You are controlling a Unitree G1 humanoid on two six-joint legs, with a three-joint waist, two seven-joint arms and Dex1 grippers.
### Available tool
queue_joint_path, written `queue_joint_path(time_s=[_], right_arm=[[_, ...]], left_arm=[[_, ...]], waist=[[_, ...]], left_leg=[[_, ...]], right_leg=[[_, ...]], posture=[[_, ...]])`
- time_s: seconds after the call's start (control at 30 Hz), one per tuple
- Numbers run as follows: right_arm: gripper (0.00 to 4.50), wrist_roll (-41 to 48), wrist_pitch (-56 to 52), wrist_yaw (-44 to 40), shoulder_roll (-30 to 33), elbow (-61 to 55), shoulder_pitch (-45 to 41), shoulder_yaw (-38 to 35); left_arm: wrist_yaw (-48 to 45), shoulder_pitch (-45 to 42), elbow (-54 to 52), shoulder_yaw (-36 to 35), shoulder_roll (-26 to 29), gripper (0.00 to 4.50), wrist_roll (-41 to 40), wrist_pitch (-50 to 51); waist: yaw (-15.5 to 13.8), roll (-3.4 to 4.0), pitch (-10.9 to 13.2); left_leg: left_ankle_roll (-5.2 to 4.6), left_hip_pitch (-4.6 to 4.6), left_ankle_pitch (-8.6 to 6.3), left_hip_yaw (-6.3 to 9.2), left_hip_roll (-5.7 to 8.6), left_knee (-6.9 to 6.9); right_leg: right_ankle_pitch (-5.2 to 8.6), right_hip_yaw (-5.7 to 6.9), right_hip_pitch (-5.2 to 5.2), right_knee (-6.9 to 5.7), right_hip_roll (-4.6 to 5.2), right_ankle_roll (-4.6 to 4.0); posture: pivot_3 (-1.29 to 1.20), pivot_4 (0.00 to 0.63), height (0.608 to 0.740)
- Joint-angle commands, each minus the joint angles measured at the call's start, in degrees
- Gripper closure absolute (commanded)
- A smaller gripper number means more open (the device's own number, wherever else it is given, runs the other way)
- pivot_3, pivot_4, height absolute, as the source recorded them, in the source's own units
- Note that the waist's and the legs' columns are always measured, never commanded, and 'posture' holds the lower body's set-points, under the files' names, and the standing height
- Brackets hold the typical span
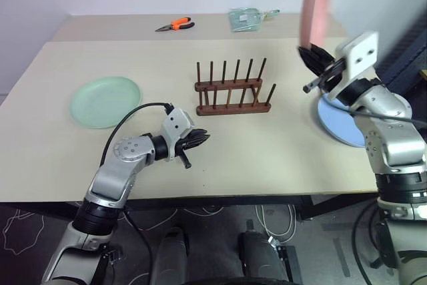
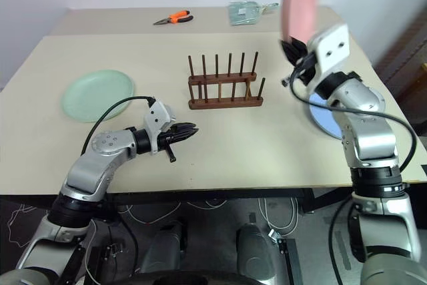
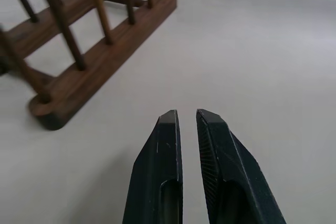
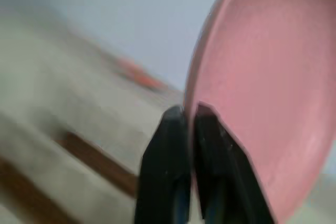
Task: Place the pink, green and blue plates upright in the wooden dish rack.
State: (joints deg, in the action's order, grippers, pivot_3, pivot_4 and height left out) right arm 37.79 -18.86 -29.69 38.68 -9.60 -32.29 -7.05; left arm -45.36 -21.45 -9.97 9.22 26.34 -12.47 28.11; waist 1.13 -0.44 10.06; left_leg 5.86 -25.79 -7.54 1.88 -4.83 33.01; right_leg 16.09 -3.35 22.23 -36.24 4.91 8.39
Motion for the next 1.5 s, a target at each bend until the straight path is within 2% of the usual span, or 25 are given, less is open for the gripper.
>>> queue_joint_path(time_s=[0.03,0.13,0.5,0.8,0.9,1.0,1.13,1.2,1.33,1.37,1.4,1.47,1.5], right_arm=[[4.48,13.9,-10.3,-3.0,1.3,-5.9,-0.4,-6.0],[4.48,16.2,-14.6,-6.1,1.7,-5.4,-0.8,-5.2],[4.48,7.9,-14.9,-16.1,0.8,9.9,-6.8,-2.1],[4.48,6.4,-16.6,-21.2,-1.9,21.7,-12.0,-2.5],[3.46,5.1,-15.9,-20.4,-2.6,24.3,-13.5,-3.6],[2.09,1.4,-11.3,-17.0,-2.7,23.0,-13.2,-4.8],[2.07,-3.4,-4.8,-12.3,-1.8,19.9,-12.4,-7.1],[2.07,-5.4,-2.2,-10.0,-1.2,18.2,-11.9,-8.5],[2.07,-5.8,-2.9,-10.1,2.1,10.2,-9.8,-9.8],[1.51,-6.2,-4.7,-11.6,3.6,4.3,-8.3,-6.9],[1.17,-7.1,-6.1,-13.0,5.1,-0.6,-6.8,-3.8],[0.23,-9.0,-7.9,-15.3,7.3,-8.0,-3.9,2.2],[0.01,-10.3,-8.0,-16.9,8.2,-11.0,-2.2,5.4]], left_arm=[[-0.3,-1.0,-0.1,-1.9,0.5,4.00,-1.1,-1.2],[-0.3,-1.3,-0.1,-2.0,0.3,4.00,-1.5,-1.4],[0.3,0.1,-2.2,-2.3,-0.2,4.00,-2.0,-0.7],[0.4,0.2,-2.4,-2.1,-0.2,4.00,-2.2,-0.4],[0.4,0.2,-2.4,-2.3,-0.3,4.00,-2.9,0.2],[0.4,0.5,-2.6,-3.2,-0.2,3.10,-4.1,1.3],[2.5,0.4,-2.2,-5.8,-0.2,1.23,-4.8,1.5],[5.4,-0.3,-0.7,-7.7,-0.3,0.11,-3.4,-0.3],[17.8,-4.5,7.8,-17.2,-0.8,0.05,-0.9,-3.2],[24.0,-6.7,11.8,-20.9,0.3,0.00,1.0,-3.3],[29.2,-8.4,14.9,-23.8,1.4,0.00,2.8,-3.9],[36.8,-10.5,19.3,-27.2,3.2,0.00,5.7,-4.0],[40.4,-11.1,21.2,-28.0,4.3,0.00,7.7,-4.0]], waist=[[-0.8,-0.09,0.0],[-1.0,-0.08,0.0],[-0.3,-0.06,0.0],[-0.3,-0.06,0.0],[-0.3,-0.06,0.0],[-0.4,-0.05,0.0],[-0.5,-0.05,0.0],[-0.5,-0.05,0.0],[-0.5,-0.05,0.0],[-0.5,-0.05,0.0],[-0.5,-0.05,0.0],[0.3,-0.05,0.0],[0.5,-0.07,0.0]], left_leg=[[0.00,-0.02,0.00,0.00,0.02,0.03],[-0.01,-0.07,-0.03,-0.06,0.03,0.09],[-0.03,-0.40,-0.01,-0.07,0.02,0.07],[-0.03,-0.47,-0.01,-0.06,0.02,0.08],[-0.03,-0.50,-0.01,-0.06,0.02,0.08],[-0.03,-0.50,-0.01,-0.06,0.02,0.08],[-0.02,-0.61,0.00,-0.06,0.03,0.08],[-0.02,-0.61,0.00,-0.06,0.02,0.08],[-0.01,-0.61,0.01,-0.05,0.02,0.09],[-0.01,-0.61,0.01,-0.05,0.02,0.09],[-0.02,-0.61,0.01,-0.05,0.02,0.08],[-0.02,-0.58,0.00,-0.02,-0.02,0.02],[-0.02,-0.58,0.00,-0.01,-0.06,-0.01]], right_leg=[[0.00,0.00,-0.03,0.09,0.00,-0.03],[-0.04,-0.01,-0.01,0.24,0.04,-0.12],[-0.05,-0.02,0.36,0.12,0.00,-0.10],[-0.06,-0.01,0.42,0.11,-0.01,-0.08],[-0.06,-0.02,0.46,0.09,-0.01,-0.07],[-0.06,-0.01,0.47,0.09,-0.02,-0.07],[-0.06,-0.02,0.55,0.09,-0.01,-0.06],[-0.06,-0.01,0.57,0.08,-0.02,-0.05],[-0.06,-0.01,0.57,0.07,-0.02,-0.04],[-0.06,-0.01,0.57,0.07,-0.02,-0.04],[-0.06,-0.01,0.57,0.07,-0.02,-0.03],[-0.06,-0.02,0.63,0.02,-0.07,0.06],[-0.08,-0.02,0.65,0.02,-0.12,0.10]], posture=[[0.00,0.150,0.740],[0.00,0.150,0.740],[0.00,0.150,0.740],[0.00,0.150,0.740],[0.00,0.150,0.740],[0.00,0.150,0.740],[0.00,0.150,0.740],[0.00,0.150,0.740],[0.00,0.150,0.740],[0.00,0.150,0.740],[0.00,0.150,0.740],[0.00,0.150,0.740],[0.00,0.150,0.740]])
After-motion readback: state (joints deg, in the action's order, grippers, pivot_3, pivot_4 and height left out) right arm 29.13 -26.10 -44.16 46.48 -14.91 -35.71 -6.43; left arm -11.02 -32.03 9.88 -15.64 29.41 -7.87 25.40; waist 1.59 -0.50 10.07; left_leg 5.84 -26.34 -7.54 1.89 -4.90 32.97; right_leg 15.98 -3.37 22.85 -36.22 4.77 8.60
